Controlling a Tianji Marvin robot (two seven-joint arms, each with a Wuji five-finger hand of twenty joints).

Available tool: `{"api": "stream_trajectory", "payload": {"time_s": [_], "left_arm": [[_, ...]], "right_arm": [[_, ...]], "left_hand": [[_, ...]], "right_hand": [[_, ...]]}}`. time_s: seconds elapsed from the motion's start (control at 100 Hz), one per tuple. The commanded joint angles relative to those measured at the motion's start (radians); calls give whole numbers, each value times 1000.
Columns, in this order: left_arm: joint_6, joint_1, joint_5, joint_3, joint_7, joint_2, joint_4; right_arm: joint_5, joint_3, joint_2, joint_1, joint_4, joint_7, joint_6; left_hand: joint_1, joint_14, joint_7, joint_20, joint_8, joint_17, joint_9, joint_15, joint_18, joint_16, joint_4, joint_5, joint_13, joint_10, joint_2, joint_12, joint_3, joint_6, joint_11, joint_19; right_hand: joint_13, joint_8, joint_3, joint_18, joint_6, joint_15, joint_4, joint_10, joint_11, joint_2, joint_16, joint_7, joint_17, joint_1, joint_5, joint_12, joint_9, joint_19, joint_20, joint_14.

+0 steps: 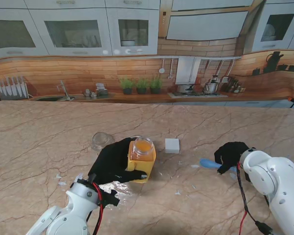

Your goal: Portion coffee beans from the glass jar into the coffee jar

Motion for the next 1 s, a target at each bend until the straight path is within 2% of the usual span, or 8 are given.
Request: {"api": "stream_trajectory", "payload": {"time_s": [0.0,0.21,0.29,0.34,0.43,0.71,0.83,0.99], "left_arm": [[-2,10,0,1,0,-4,-1],[-2,7,3,2,1,-4,0],[-2,6,4,3,3,-4,0],[-2,5,5,4,3,-4,0],[-2,4,4,4,3,-4,0],[-1,3,5,6,0,-3,0],[-1,2,6,4,-2,-3,-1],[3,0,5,7,-5,-3,0]], "right_arm": [[-12,-9,-4,-10,22,-6,-2],[-4,-22,-7,-21,57,-61,18],[4,-21,-8,-26,62,-71,18],[9,-21,-8,-29,66,-82,15],[22,-19,-10,-34,71,-99,10],[28,-13,-11,-35,69,-113,-1],[37,-8,-11,-39,52,-90,5],[41,-2,-10,-43,28,-44,9]], "left_hand": [[187,53,266,-12,81,-21,116,-51,-138,12,140,57,-3,-120,208,84,268,-241,122,181],[188,51,266,-12,81,-21,116,-50,-141,12,141,57,-2,-119,208,84,268,-241,122,181],[187,52,265,-12,80,-21,117,-50,-141,12,141,57,-3,-119,208,84,267,-242,122,182],[187,51,265,-12,80,-21,117,-50,-141,12,141,57,-3,-120,208,84,267,-242,122,182],[186,50,266,-12,81,-21,116,-50,-142,12,140,57,-3,-120,208,84,267,-243,122,181],[187,50,265,-12,81,-21,115,-50,-143,12,140,57,-3,-119,209,84,266,-241,121,181],[188,52,265,-12,80,-21,116,-50,-142,11,141,57,-3,-117,209,84,266,-240,121,181],[188,51,265,-11,80,-21,116,-50,-141,11,141,57,-3,-117,208,84,265,-241,121,181]], "right_hand": [[5,-43,-15,25,-2,6,-22,-12,-11,-47,-8,-37,-28,48,-7,-16,27,2,-5,-23],[64,-162,-80,-2,-44,30,-53,-8,-13,-78,-46,67,-5,147,26,-28,103,-38,-30,-24],[105,-206,440,-20,-47,54,-257,0,-21,-302,-74,93,60,-4,63,-38,154,-10,-67,-25],[132,-242,492,-33,-59,70,-307,3,-25,-326,-81,129,91,-5,80,-47,190,4,-84,-28],[179,-308,487,-29,-88,114,-328,11,-29,-344,-81,202,135,27,109,-72,259,51,-95,-25],[212,-370,455,24,-70,163,-302,37,-45,-197,-97,262,160,62,165,-101,338,107,-100,14],[95,-188,455,120,-79,-10,-247,34,-106,-77,-195,216,-4,58,79,-86,268,-53,-134,53],[-115,47,418,129,-129,-136,-188,17,-212,82,-278,189,-184,58,-75,-93,137,-238,-148,39]]}}
